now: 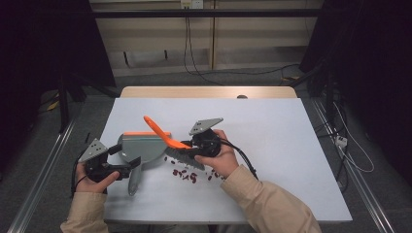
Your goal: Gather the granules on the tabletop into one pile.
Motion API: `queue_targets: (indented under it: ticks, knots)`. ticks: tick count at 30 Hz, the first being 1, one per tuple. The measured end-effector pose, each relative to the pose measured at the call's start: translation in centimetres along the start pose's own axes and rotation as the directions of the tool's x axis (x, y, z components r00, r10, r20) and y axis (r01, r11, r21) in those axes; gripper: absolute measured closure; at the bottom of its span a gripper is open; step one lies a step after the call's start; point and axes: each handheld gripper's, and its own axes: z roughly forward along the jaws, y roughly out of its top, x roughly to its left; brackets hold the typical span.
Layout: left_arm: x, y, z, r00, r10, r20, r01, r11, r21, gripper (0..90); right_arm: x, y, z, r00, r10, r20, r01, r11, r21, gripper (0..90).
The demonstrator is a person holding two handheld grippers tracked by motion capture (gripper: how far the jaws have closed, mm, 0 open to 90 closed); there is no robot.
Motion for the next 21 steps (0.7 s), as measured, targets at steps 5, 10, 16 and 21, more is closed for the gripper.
queue_targets:
  ticks: [5,10,16,21]
  knots:
    - [-0.1,0.1,0.0,1.0000,0.001,0.001,-0.001,1.0000,-0.004,6.5,0.7,-0.5,0.8,0.9980,0.064,0.000,-0.064,0.998,-0.001,71.2]
    - [-0.1,0.1,0.0,1.0000,0.006,0.001,-0.006,1.0000,-0.002,6.5,0.9,0.0,1.9,0.9983,0.051,0.028,-0.052,0.998,0.028,71.2]
    - [0.0,0.0,0.0,1.0000,0.001,-0.001,-0.001,1.0000,0.002,6.5,0.9,0.1,2.3,0.9988,0.012,0.048,-0.015,0.998,0.061,71.2]
    - [0.0,0.0,0.0,1.0000,0.008,0.000,-0.008,0.9999,0.008,6.5,0.3,0.2,1.1,0.9968,-0.002,0.079,-0.004,0.997,0.077,71.2]
